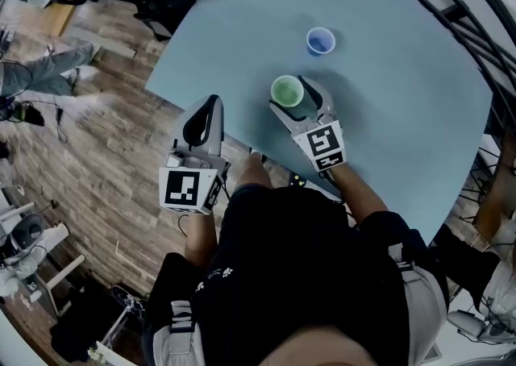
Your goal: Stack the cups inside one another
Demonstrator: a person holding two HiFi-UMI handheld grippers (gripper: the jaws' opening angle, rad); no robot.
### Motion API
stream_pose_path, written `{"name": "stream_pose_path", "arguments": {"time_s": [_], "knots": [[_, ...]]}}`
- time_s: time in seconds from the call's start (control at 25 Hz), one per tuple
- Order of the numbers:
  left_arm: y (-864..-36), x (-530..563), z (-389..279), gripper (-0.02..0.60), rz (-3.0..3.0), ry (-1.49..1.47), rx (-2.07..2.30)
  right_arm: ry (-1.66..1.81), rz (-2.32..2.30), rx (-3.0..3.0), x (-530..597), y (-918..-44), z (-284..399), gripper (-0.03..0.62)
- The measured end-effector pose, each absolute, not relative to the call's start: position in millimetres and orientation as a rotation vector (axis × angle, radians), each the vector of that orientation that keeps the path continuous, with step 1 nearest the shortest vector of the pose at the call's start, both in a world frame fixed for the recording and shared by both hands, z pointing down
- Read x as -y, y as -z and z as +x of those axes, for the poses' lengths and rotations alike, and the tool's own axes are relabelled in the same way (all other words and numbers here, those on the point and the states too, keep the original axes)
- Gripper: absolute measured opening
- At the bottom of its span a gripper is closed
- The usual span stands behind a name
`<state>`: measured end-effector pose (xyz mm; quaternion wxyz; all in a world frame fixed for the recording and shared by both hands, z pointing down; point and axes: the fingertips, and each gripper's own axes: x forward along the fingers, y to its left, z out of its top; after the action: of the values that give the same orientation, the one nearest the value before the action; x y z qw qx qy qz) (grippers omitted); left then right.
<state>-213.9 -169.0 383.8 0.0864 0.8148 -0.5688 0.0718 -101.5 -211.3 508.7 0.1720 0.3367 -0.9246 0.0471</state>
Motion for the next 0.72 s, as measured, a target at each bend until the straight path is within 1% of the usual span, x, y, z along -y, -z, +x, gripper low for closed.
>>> {"name": "stream_pose_path", "arguments": {"time_s": [0.72], "knots": [[-388,168,-218,-0.006,2.414,-0.218,1.69,-0.178,0.954,2.598,214,-529,-101,0.367]]}}
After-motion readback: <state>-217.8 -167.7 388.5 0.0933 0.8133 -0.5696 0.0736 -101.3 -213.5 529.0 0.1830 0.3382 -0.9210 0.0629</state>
